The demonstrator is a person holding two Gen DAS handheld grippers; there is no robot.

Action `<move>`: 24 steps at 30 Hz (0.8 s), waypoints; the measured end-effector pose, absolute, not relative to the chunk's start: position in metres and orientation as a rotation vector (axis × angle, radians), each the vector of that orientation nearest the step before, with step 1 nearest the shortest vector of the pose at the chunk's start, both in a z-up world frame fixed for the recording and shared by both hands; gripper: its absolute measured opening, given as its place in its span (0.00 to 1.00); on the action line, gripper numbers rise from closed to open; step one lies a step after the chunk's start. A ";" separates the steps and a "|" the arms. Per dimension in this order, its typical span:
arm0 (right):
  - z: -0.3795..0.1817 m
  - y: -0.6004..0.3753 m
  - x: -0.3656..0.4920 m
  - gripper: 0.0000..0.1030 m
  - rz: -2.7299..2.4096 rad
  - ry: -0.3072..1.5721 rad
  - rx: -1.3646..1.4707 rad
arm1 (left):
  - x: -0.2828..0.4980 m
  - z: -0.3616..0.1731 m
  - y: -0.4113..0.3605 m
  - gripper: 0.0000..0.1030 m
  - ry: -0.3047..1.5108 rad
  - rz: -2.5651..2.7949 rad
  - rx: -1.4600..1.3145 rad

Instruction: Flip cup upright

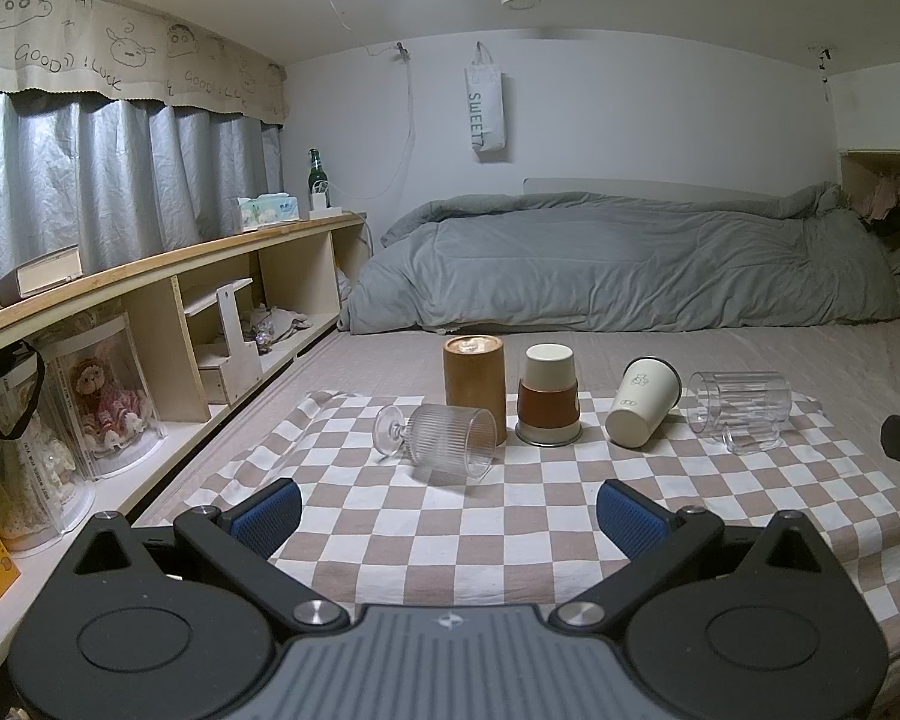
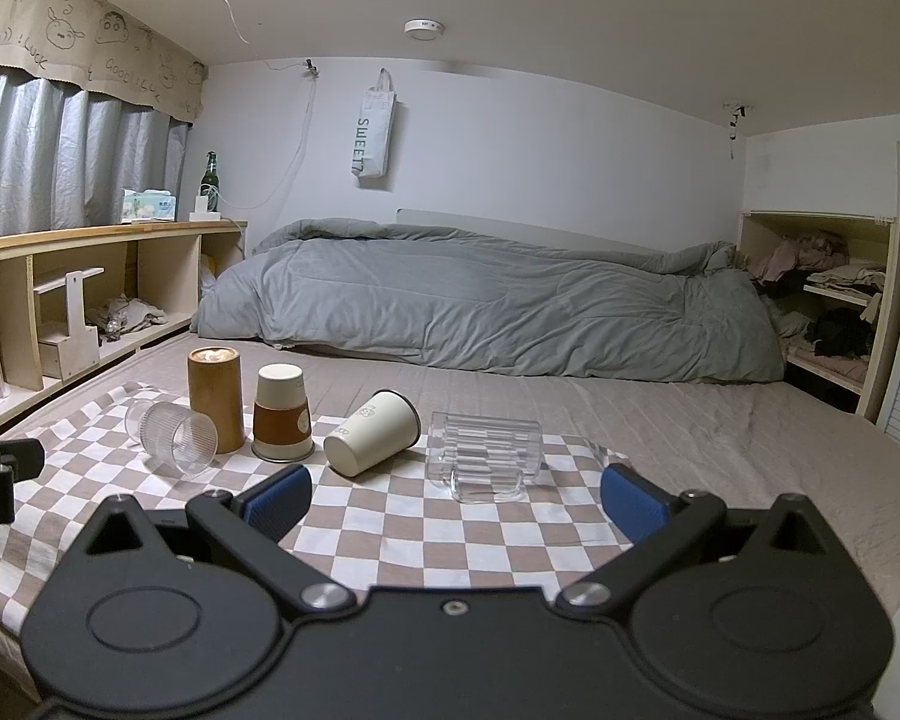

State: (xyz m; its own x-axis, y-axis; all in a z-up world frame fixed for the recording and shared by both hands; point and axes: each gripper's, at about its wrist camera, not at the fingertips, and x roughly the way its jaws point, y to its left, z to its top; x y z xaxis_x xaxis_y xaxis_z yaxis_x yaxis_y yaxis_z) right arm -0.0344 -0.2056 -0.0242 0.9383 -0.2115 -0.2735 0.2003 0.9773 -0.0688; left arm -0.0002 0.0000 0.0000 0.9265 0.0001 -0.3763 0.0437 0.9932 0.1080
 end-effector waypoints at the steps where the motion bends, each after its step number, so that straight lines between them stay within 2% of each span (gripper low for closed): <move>1: -0.024 -0.206 -0.034 1.00 -0.210 0.283 -0.040 | 0.000 0.000 0.000 1.00 0.385 -0.022 0.115; 24: -0.024 -0.204 -0.036 1.00 -0.211 0.281 -0.040 | 0.000 0.001 0.000 1.00 0.386 -0.023 0.106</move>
